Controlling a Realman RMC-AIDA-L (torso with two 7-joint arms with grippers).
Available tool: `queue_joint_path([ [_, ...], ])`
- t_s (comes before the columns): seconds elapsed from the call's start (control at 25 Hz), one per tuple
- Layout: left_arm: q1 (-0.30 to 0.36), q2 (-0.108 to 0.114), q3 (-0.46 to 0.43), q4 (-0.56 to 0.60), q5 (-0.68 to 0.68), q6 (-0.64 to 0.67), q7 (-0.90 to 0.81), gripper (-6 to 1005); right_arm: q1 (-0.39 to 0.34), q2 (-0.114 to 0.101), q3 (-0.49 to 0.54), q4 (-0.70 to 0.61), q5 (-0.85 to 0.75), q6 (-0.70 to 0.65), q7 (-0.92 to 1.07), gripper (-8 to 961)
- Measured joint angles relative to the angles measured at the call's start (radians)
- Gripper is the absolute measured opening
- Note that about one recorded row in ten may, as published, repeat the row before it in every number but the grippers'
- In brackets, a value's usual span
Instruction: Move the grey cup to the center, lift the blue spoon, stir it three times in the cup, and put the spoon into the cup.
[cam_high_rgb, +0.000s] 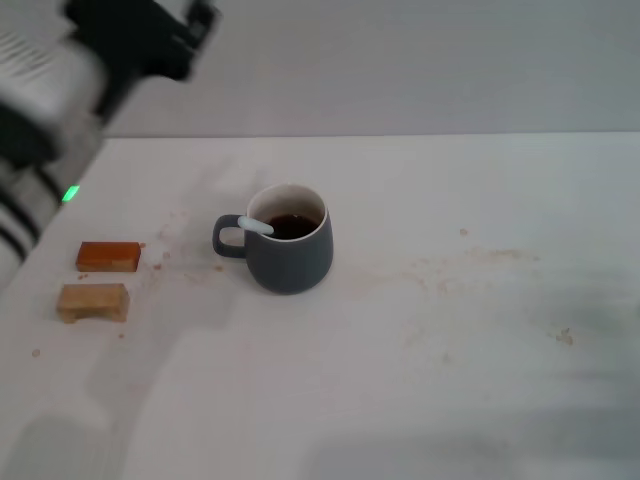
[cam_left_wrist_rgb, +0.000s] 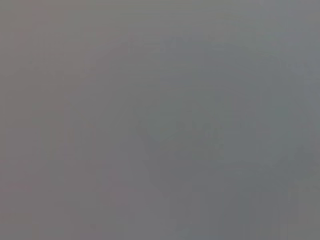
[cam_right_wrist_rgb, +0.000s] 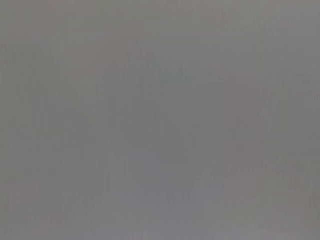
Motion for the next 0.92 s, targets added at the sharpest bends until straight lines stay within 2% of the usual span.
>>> queue_joint_path([
  [0.08, 0.014, 0.001, 0.003, 0.09, -0.001, 0.202, -0.041, 448, -0.002, 0.0, 0.0, -0.002, 0.0, -0.012, 0.0, -1],
  [0.12, 0.028, 0.003, -0.013, 0.22, -0.001, 0.429, -0.105, 481, -0.006, 0.0, -0.001, -0.005, 0.0, -0.038, -0.001, -1],
  [0.2, 0.035, 0.002, -0.025, 0.261, -0.001, 0.479, -0.133, 548, -0.009, 0.0, -0.004, -0.007, 0.0, -0.055, -0.001, -1],
  [0.28, 0.049, 0.001, -0.071, 0.386, -0.001, 0.569, -0.238, 615, -0.017, 0.0, -0.012, -0.01, -0.001, -0.096, -0.001, -1],
  [0.32, 0.048, 0.001, -0.112, 0.508, 0.0, 0.615, -0.354, 648, -0.025, 0.0, -0.023, -0.01, -0.001, -0.138, -0.001, -1],
  [0.36, 0.048, 0.001, -0.112, 0.508, 0.0, 0.615, -0.354, 686, -0.025, 0.0, -0.023, -0.01, -0.001, -0.138, -0.001, -1],
  [0.52, -0.032, 0.001, -0.196, 0.813, 0.001, 0.705, -0.476, 840, -0.045, 0.003, -0.029, -0.009, -0.001, -0.229, -0.002, -1],
  [0.68, -0.14, 0.0, -0.245, 1.122, 0.0, 0.839, -0.54, 840, -0.05, 0.003, -0.037, -0.009, -0.001, -0.261, -0.003, -1],
  [0.76, -0.156, -0.001, -0.255, 1.16, -0.001, 0.86, -0.541, 840, -0.05, 0.003, -0.04, -0.019, -0.001, -0.267, -0.006, -1],
  [0.8, -0.182, -0.003, -0.273, 1.229, -0.002, 0.904, -0.54, 840, -0.05, 0.003, -0.04, -0.022, -0.001, -0.267, -0.006, -1],
  [0.92, -0.195, -0.004, -0.291, 1.266, -0.002, 0.916, -0.544, 840, -0.051, 0.004, -0.041, -0.032, -0.001, -0.26, -0.007, -1],
])
